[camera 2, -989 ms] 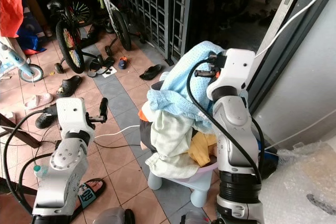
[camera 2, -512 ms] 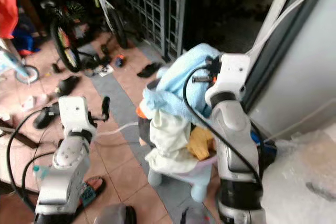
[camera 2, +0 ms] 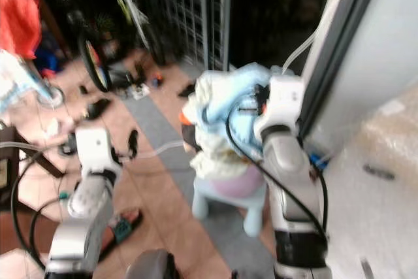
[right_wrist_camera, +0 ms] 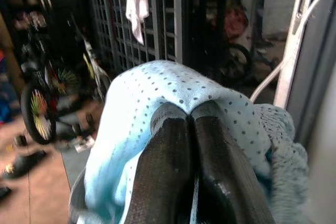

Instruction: Clothes washing

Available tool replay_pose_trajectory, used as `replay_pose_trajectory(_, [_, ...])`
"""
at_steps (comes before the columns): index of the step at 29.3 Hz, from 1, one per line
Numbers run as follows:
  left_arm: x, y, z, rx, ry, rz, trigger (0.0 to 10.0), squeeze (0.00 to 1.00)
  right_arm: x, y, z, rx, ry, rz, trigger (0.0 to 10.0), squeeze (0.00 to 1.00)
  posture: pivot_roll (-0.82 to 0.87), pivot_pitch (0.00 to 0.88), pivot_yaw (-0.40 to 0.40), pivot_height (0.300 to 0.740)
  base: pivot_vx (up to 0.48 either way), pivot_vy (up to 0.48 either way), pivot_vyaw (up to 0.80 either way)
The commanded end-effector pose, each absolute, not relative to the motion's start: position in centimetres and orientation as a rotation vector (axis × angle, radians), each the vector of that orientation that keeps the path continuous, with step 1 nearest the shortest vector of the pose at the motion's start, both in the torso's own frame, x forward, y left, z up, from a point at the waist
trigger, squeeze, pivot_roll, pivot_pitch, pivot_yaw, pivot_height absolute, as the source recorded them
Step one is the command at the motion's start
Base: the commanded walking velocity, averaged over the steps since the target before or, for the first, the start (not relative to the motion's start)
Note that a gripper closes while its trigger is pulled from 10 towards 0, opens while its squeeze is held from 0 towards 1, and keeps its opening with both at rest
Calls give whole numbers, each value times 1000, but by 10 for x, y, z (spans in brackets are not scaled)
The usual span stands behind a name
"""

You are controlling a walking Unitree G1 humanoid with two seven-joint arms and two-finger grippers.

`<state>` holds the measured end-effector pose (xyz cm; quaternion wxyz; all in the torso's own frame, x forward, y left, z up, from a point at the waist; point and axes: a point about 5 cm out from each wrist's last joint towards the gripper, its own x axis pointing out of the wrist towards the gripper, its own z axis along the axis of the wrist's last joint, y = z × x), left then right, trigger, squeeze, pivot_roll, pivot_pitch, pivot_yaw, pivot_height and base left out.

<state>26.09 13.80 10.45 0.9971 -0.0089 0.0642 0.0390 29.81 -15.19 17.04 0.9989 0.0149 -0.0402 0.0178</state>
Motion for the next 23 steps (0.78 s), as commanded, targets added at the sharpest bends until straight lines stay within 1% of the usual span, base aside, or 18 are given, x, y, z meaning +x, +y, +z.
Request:
replay_pose_trajectory(1, [265, 137, 111, -30, 104, 67, 10000, 0, 300, -149, 181, 22, -120, 39, 10000, 0, -18, 0, 52, 740, 0, 0, 0])
replay_pose_trajectory(9, [267, 137, 121, -44, 72, 55, 10000, 0, 308, -146, 184, 8, -134, 39, 10000, 0, 1, 10, 57, 740, 0, 0, 0])
replay_pose_trajectory(10, [267, 137, 121, -43, 71, 58, 10000, 0, 310, -146, 187, 24, -137, 35, 10000, 0, -1, 20, 70, 740, 0, 0, 0])
replay_pose_trajectory(13, [269, 137, 127, -57, 65, 67, 10000, 0, 316, -147, 198, 49, -160, 22, 10000, 0, -7, 36, 71, 740, 0, 0, 0])
replay_pose_trajectory(16, [270, 136, 131, -64, 47, 60, 10000, 0, 319, -151, 206, 33, -192, 7, 10000, 0, -14, 41, 72, 740, 270, 0, -800])
replay_pose_trajectory(22, [271, 134, 125, -88, 65, 62, 10000, 0, 324, -157, 209, 21, -202, -14, 10000, 0, -18, 36, 74, 740, 311, 0, -800])
replay_pose_trajectory(23, [273, 133, 127, -89, 55, 54, 10000, 0, 327, -162, 210, 9, -207, -37, 10000, 0, -16, 22, 72, 740, 375, 0, -800])
